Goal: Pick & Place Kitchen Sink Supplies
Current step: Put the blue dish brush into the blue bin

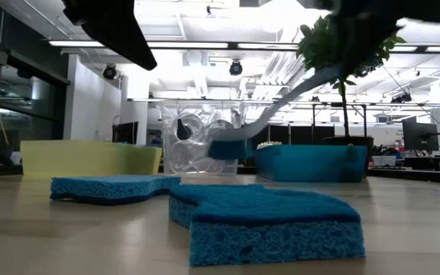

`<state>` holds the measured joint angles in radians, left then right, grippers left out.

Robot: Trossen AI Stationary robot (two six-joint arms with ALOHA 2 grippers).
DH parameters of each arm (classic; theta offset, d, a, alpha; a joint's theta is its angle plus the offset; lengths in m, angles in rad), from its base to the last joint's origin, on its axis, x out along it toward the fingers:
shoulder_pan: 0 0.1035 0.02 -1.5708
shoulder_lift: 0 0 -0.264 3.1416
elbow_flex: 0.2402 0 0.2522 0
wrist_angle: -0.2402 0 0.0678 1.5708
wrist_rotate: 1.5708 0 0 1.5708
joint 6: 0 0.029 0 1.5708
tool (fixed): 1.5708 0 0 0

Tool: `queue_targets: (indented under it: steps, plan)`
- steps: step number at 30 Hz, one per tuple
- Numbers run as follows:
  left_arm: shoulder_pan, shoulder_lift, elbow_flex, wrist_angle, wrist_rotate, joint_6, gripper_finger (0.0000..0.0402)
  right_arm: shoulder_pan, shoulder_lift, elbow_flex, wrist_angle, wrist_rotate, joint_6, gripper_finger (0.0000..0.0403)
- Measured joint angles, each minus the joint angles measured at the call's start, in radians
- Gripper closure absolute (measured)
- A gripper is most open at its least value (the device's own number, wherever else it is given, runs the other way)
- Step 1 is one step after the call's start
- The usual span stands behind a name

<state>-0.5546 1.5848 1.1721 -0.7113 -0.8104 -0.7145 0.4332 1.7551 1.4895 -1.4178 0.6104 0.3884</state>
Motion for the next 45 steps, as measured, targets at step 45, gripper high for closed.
queue_targets:
  steps: [45]
  plan:
    - [-0.022,0.000,-0.002,0.041,-0.065,-0.028,0.0298,-0.299,-0.619,-0.734,0.208,0.218,0.613,0.0325]
